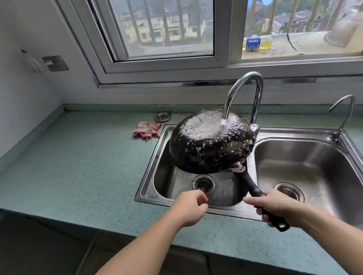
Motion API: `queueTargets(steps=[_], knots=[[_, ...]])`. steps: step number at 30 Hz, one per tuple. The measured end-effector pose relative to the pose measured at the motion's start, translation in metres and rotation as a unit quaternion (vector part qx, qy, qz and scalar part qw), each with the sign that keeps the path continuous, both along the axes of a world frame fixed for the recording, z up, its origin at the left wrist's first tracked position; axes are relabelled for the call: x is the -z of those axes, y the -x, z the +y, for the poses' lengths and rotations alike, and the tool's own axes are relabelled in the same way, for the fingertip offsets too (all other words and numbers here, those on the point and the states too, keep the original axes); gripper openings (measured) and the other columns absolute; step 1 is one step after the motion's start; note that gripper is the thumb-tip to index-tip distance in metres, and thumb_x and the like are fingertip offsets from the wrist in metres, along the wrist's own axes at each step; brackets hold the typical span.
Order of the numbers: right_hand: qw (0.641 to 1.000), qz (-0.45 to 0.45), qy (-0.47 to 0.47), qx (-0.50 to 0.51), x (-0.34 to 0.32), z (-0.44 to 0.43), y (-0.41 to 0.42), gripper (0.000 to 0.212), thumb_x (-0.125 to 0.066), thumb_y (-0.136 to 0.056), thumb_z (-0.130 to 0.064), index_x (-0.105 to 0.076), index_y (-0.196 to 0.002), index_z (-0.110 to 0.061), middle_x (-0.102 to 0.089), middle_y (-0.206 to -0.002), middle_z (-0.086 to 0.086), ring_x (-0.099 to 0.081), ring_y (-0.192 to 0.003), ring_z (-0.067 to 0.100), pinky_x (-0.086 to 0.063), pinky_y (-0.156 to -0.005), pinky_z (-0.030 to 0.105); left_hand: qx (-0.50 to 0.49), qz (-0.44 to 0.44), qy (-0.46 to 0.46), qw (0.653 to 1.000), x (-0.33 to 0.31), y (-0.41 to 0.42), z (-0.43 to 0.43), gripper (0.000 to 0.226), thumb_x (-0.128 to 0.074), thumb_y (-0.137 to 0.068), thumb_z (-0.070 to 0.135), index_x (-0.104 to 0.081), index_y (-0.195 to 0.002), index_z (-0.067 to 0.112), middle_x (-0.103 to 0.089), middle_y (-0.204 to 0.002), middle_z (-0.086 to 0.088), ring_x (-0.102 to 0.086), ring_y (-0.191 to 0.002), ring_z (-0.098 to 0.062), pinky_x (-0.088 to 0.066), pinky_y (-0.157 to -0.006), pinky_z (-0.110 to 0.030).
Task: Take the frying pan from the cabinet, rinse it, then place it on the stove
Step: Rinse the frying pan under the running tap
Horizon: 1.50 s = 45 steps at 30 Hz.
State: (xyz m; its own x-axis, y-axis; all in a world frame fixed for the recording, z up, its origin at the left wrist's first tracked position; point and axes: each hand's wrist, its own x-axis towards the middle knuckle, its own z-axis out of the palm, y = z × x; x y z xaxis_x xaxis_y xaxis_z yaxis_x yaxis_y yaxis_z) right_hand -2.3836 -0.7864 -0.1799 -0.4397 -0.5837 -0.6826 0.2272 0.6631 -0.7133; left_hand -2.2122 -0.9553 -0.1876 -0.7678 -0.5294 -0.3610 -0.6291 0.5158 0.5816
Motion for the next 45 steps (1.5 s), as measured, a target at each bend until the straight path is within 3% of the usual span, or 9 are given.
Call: queueTargets(steps=[10,19,29,35,42,45], knots=[[0.998,0.048,0.000,0.032,0.006,0.019,-0.025,0.019,-0.065,-0.086,-0.007,-0.047,-0.081,-0.005,-0.045,-0.052,0.006,-0.040,-0.035,0.014,-0.034,-0.036,0.020,0.006,0.015,-0.009,1.000,0.002,-0.010,-0.001,0.024,-0.053,-0.091,0.025,-0.065,-0.112,0.022,-0.063,-0.098,0.009,-0.059,-0.093,-0.010,-0.048,-0.085,-0.022],[0.994,0.098,-0.014,0.039,0.018,0.050,-0.043,0.021,-0.065,-0.083,-0.004,-0.049,-0.071,-0.006,-0.047,-0.052,0.009,-0.042,-0.038,0.018,-0.036,-0.038,0.023,0.018,0.029,-0.012,0.999,0.002,0.001,0.004,0.018,-0.052,-0.090,0.027,-0.064,-0.104,0.029,-0.063,-0.093,0.013,-0.061,-0.087,-0.010,-0.050,-0.077,-0.024],[0.992,0.108,0.024,0.061,0.005,0.041,-0.026,0.019,-0.065,-0.085,-0.007,-0.050,-0.073,-0.005,-0.047,-0.052,0.007,-0.043,-0.037,0.016,-0.037,-0.038,0.023,0.033,0.056,-0.001,0.998,-0.004,0.007,0.000,0.012,-0.058,-0.087,0.030,-0.068,-0.093,0.028,-0.062,-0.077,0.013,-0.061,-0.074,-0.011,-0.055,-0.071,-0.030],[0.992,0.096,0.020,0.074,0.009,0.023,-0.014,0.015,-0.066,-0.084,-0.006,-0.054,-0.075,-0.002,-0.049,-0.054,0.009,-0.044,-0.035,0.015,-0.038,-0.038,0.022,0.032,0.074,0.017,0.997,-0.008,0.012,-0.002,0.012,-0.058,-0.085,0.029,-0.069,-0.091,0.030,-0.060,-0.072,0.017,-0.056,-0.069,-0.003,-0.047,-0.067,-0.019],[0.994,0.072,0.026,0.074,0.012,0.002,-0.005,0.022,-0.065,-0.086,-0.005,-0.050,-0.069,-0.006,-0.046,-0.050,0.006,-0.041,-0.032,0.014,-0.035,-0.035,0.020,0.018,0.051,0.013,0.998,-0.002,0.008,-0.009,0.016,-0.056,-0.086,0.030,-0.069,-0.096,0.029,-0.065,-0.083,0.012,-0.062,-0.081,-0.009,-0.055,-0.079,-0.028],[0.996,0.053,0.027,0.073,0.010,-0.007,0.003,0.021,-0.064,-0.088,-0.005,-0.050,-0.071,-0.006,-0.044,-0.052,0.006,-0.039,-0.031,0.012,-0.033,-0.034,0.018,0.009,0.051,0.012,0.999,0.000,0.008,-0.013,0.016,-0.056,-0.087,0.029,-0.069,-0.097,0.028,-0.064,-0.082,0.013,-0.061,-0.079,-0.007,-0.053,-0.075,-0.024]])
